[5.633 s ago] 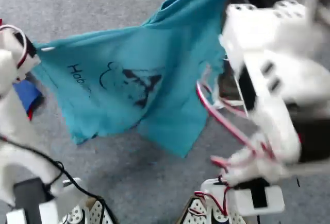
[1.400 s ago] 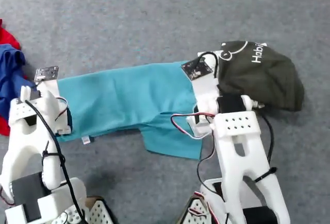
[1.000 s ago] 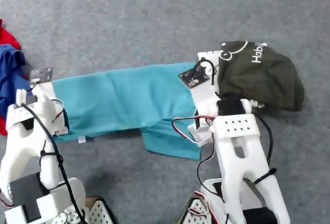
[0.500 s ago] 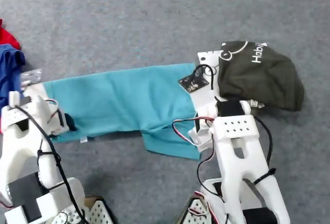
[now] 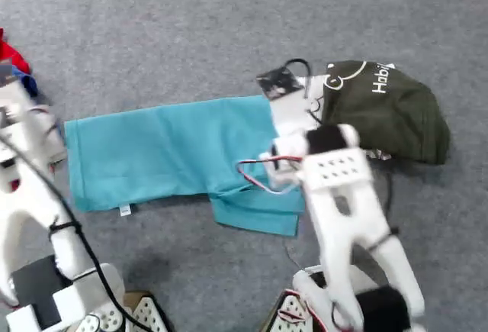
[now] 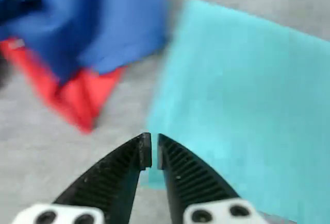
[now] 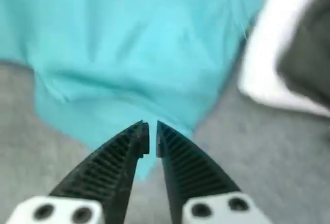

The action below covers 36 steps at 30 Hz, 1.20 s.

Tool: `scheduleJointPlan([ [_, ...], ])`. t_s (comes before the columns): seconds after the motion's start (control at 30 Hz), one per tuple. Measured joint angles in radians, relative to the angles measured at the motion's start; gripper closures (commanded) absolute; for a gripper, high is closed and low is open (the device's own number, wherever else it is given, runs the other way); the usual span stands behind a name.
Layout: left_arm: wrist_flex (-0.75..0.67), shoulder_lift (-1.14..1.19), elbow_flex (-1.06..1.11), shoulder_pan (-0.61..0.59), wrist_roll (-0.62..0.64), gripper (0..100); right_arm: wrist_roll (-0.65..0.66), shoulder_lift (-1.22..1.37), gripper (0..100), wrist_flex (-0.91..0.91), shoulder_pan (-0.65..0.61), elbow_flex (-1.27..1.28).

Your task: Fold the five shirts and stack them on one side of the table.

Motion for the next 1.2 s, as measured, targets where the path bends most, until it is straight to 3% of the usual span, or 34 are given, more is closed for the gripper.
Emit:
scheduleJointPlan([
  [0.1, -0.109, 0.068, 0.002, 0.098, 0.051, 97, -0.057, 0.163, 98.5, -0.115, -0.061, -0.029],
  [0.23, -0.293, 0.265, 0.012, 0.112, 0.106, 97, -0.112, 0.339, 98.5, -0.158, -0.110, -0.084],
  [0.33, -0.333, 0.437, -0.021, 0.117, 0.132, 97, -0.121, 0.374, 98.5, -0.158, -0.143, -0.087],
  [0.63, -0.264, 0.598, -0.169, 0.120, 0.143, 97, -0.117, 0.336, 98.5, -0.100, -0.236, 0.063],
  [0.97, -0.264, 0.598, -0.169, 0.120, 0.143, 97, 0.100, 0.026, 98.5, 0.017, -0.252, 0.227],
  [1.2, -0.264, 0.598, -0.169, 0.120, 0.143, 97, 0.114, -0.064, 98.4, -0.083, -0.066, 0.117],
])
